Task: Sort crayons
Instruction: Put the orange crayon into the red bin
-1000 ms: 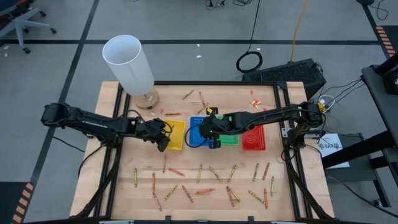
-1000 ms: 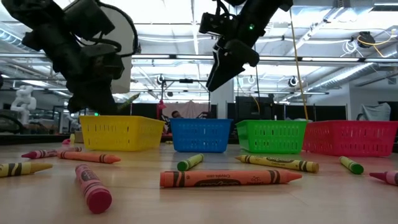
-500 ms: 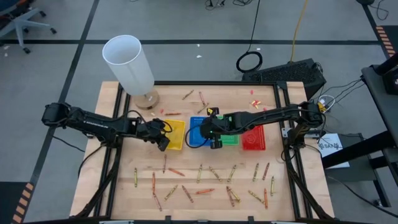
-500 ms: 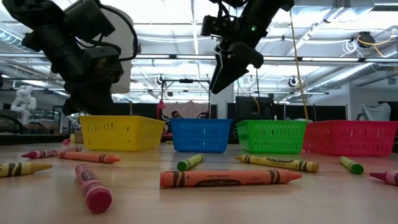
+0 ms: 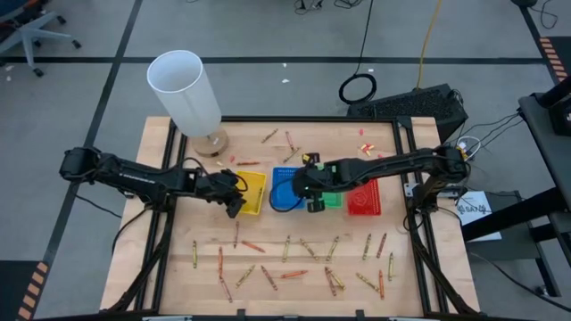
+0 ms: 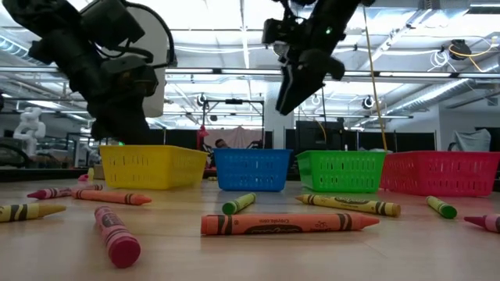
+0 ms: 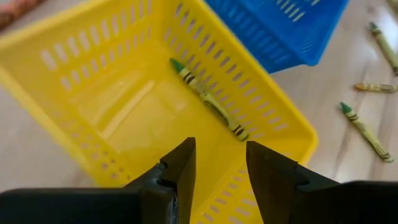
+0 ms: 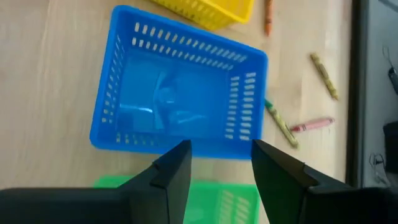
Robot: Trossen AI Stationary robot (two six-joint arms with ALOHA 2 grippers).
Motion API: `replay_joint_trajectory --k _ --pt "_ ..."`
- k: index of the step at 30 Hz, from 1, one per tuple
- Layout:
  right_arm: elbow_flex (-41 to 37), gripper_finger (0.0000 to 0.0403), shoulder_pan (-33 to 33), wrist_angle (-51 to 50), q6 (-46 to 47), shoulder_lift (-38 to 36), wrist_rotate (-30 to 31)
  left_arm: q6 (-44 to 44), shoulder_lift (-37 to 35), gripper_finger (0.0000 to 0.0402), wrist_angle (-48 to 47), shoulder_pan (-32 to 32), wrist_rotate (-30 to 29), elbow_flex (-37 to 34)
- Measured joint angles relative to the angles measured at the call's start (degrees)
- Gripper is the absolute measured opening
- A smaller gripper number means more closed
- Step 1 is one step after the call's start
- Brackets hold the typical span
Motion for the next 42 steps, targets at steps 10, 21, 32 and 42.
replay_joint_trajectory --k 10,21,32,42 --pt "0.07 0.0152 -1.36 -13.37 14.59 -8.36 31.55 20.59 -6.20 0.0141 7.04 -0.02 -1.48 1.01" --pt "0.07 0.0152 -15.52 -24.07 7.91 -9.12 9.70 44.23 -7.00 0.0141 11.22 0.01 -12.70 1.01" --pt "-1.11 0.0152 -31.96 -16.10 -8.58 -8.79 -8.86 52.77 -6.98 0.0141 11.78 0.01 -13.57 1.01" --pt "-10.50 0.0152 -40.52 -16.58 -23.08 -8.73 -19.20 52.82 -6.98 0.0141 12.53 2.36 -13.84 1.01"
